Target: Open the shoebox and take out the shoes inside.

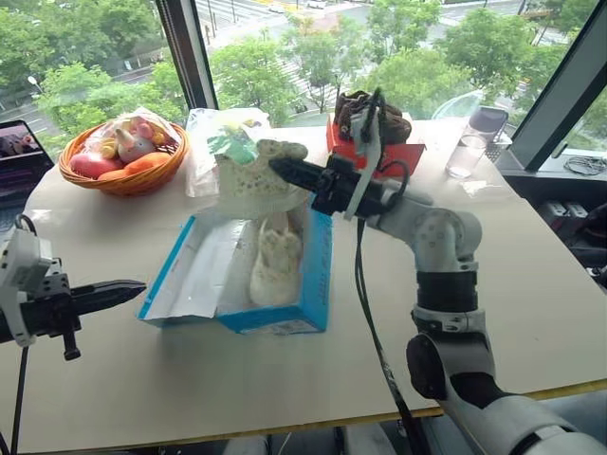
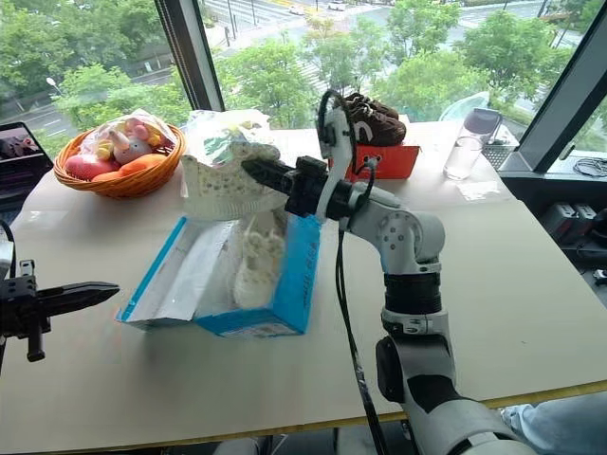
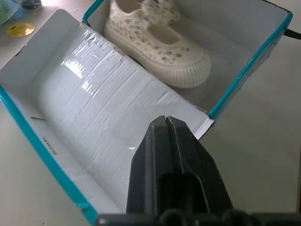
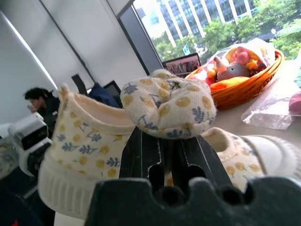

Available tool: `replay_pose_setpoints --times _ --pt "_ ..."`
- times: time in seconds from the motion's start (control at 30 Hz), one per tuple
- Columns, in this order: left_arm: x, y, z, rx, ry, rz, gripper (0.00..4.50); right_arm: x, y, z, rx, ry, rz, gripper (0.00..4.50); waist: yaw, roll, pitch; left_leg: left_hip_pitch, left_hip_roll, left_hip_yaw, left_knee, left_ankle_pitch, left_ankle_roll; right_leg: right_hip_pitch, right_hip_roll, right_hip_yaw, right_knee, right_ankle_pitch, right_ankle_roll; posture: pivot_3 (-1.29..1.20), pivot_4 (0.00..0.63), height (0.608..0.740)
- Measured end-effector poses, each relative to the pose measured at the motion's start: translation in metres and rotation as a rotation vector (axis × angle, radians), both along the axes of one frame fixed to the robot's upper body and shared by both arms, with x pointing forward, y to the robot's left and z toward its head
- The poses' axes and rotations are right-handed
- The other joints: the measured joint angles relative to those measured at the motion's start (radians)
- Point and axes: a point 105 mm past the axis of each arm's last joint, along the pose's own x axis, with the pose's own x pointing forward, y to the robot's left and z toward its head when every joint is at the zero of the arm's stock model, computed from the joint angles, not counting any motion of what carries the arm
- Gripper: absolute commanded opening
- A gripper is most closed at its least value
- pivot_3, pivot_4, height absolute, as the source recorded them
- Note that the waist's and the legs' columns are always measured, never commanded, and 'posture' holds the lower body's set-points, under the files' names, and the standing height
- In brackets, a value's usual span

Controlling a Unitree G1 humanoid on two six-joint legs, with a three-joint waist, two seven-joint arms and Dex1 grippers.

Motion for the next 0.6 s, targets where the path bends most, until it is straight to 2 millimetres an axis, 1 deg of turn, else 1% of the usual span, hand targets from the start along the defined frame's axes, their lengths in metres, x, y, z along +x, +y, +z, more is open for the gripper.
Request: replay_pose_setpoints --times 0.17,0.27,0.37,0.4,0.47,0.53,0.6 --pt "0.001 -0.001 0.001 0.001 -0.002 -0.004 0.00 0.001 -0.014 0.017 0.031 -0.030 -0.032 0.01 -0.001 0.001 0.001 0.000 0.000 0.000 0.000 0.000 0.000 0.000 0.000 0.000 0.000 0.000 0.000 0.00 0.150 0.740" --pt "0.001 -0.001 0.001 0.003 -0.004 -0.006 0.00 0.001 -0.029 0.029 0.017 -0.079 -0.080 0.01 0.000 0.001 0.001 0.000 0.000 0.000 0.000 0.000 0.000 0.000 0.000 0.000 0.000 0.000 0.000 0.00 0.150 0.740" --pt "0.002 -0.002 0.002 0.003 -0.007 -0.011 0.00 0.006 -0.048 0.033 -0.015 -0.102 -0.160 0.01 0.000 0.001 0.001 0.000 0.000 0.000 0.000 0.000 0.000 0.000 0.000 0.000 0.000 0.000 0.000 0.00 0.150 0.740" --pt "0.003 -0.003 0.001 0.004 -0.007 -0.015 0.00 0.009 -0.062 0.034 -0.050 -0.126 -0.227 0.01 0.003 0.001 0.001 -0.001 0.000 0.000 0.000 0.000 0.000 0.000 0.000 0.000 0.000 0.000 0.001 0.00 0.150 0.740" --pt "0.003 -0.003 0.000 0.004 -0.003 -0.016 0.00 0.018 -0.094 0.031 -0.136 -0.168 -0.381 0.01 0.011 0.001 0.001 -0.001 0.000 0.000 0.001 0.000 0.000 0.001 0.000 0.000 -0.001 -0.002 0.004 0.00 0.150 0.740" --pt "0.003 -0.004 -0.001 0.005 0.001 -0.016 0.00 0.026 -0.121 0.018 -0.215 -0.171 -0.511 0.01 0.012 0.001 0.001 -0.001 0.000 0.000 0.001 0.000 0.000 0.001 0.000 0.000 -0.001 -0.003 0.006 0.00 0.150 0.740" --pt "0.004 -0.005 -0.002 0.005 0.003 -0.023 0.00 0.032 -0.133 -0.001 -0.278 -0.149 -0.572 0.01 0.005 0.001 0.001 -0.001 0.000 0.001 0.001 0.000 0.000 0.001 0.000 0.001 0.000 -0.003 0.006 0.00 0.150 0.740"
